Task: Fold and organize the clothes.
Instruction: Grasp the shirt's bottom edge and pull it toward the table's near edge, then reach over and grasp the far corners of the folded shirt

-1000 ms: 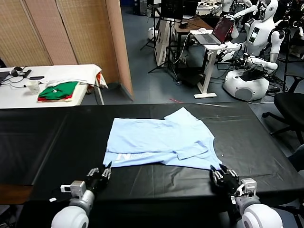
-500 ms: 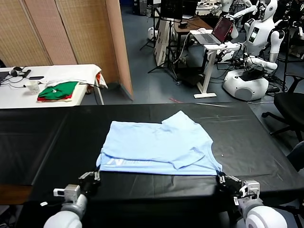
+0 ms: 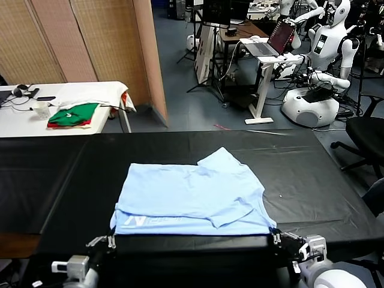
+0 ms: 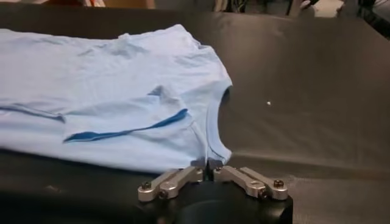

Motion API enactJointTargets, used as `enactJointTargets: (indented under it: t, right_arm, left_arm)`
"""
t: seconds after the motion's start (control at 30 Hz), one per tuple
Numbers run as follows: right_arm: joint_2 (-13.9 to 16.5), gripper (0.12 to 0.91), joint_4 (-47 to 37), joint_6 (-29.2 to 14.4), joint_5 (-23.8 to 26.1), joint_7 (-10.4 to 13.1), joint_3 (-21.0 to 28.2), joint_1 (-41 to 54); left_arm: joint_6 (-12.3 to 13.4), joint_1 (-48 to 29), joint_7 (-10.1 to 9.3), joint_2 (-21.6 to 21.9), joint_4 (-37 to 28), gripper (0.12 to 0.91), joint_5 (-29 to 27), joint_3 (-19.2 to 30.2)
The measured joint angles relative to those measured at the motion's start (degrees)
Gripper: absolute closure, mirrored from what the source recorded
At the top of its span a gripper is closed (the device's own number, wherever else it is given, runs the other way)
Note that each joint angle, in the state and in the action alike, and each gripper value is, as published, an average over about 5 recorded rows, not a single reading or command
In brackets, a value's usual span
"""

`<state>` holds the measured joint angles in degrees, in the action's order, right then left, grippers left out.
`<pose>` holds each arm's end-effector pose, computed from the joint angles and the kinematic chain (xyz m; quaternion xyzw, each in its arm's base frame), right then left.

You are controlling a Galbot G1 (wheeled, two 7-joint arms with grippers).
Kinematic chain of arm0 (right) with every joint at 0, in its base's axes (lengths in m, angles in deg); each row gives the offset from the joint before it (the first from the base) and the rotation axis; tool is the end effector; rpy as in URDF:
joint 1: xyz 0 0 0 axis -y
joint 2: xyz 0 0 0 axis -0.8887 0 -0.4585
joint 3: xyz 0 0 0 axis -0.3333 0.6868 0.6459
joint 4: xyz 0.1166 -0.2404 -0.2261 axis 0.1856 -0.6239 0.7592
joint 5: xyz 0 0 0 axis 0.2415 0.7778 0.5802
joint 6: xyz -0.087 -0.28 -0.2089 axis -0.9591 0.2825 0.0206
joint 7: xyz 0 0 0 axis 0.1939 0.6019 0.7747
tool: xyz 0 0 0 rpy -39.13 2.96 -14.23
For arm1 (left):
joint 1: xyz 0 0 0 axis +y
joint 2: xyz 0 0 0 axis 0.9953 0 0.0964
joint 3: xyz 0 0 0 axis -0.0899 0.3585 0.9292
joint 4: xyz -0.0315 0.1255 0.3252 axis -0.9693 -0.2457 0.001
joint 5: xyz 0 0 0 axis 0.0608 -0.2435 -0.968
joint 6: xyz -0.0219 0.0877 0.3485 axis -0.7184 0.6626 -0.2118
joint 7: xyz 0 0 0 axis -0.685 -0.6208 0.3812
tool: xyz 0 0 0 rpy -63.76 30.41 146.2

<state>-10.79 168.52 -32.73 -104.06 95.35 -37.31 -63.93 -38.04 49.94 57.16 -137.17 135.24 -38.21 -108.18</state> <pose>0.1649 -0.0769 -0.2060 0.0959 -0.9428 0.0413 0.3167 0.1229 0.0609 -0.2791 0.0121 -0.9646 -0.0387 0.2605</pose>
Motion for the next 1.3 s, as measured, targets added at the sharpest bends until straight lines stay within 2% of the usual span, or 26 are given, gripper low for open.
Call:
enactJointTargets:
  t: [0.1,0.2,0.3,0.4,0.53,0.73,0.87,1.03,1.3]
  right_arm:
    - [0.0,0.146,1.1,-1.3,-0.5,0.2,-0.6,0.9]
    - [-0.1,0.122,0.8,-3.7,-1.1,0.8,-0.3,3.2]
    - [-0.2,0.119,-1.2,-4.2,-1.9,1.5,1.2,8.1]
    - [-0.1,0.118,-4.8,-3.0,-3.0,2.3,3.5,14.7]
    - [-0.2,0.118,-11.3,-1.3,-4.4,3.1,7.6,24.1]
    - [-1.2,0.118,-20.5,-0.9,-4.6,3.6,13.8,36.3]
    - [-2.2,0.118,-26.4,-0.9,-4.4,4.1,17.6,42.4]
    - [-3.7,0.118,-33.3,-0.9,-4.3,4.0,21.6,48.4]
    - [-5.7,0.118,-42.6,-0.8,-4.1,1.9,25.7,55.4]
  left_arm:
    - [-1.0,0.8,-0.56,-0.1,1.3,0.342,0.0,-0.4]
    - [-1.6,1.3,-0.66,-0.2,2.7,0.190,0.6,-1.0]
    - [-2.0,0.8,0.09,-0.3,3.9,0.133,2.4,-1.6]
    - [-2.8,-1.2,0.57,-0.2,4.3,0.124,5.1,-1.6]
    - [-4.3,-6.9,-0.13,0.9,2.7,0.123,9.2,-0.9]
    - [-6.3,-17.8,-1.10,3.7,-2.7,0.123,16.8,1.0]
    - [-7.0,-25.7,-0.08,5.6,-8.0,0.123,21.0,2.8]
    - [-7.1,-35.4,1.32,7.8,-16.5,0.123,22.3,6.6]
    - [-7.4,-47.4,2.42,8.5,-28.2,0.123,22.6,13.4]
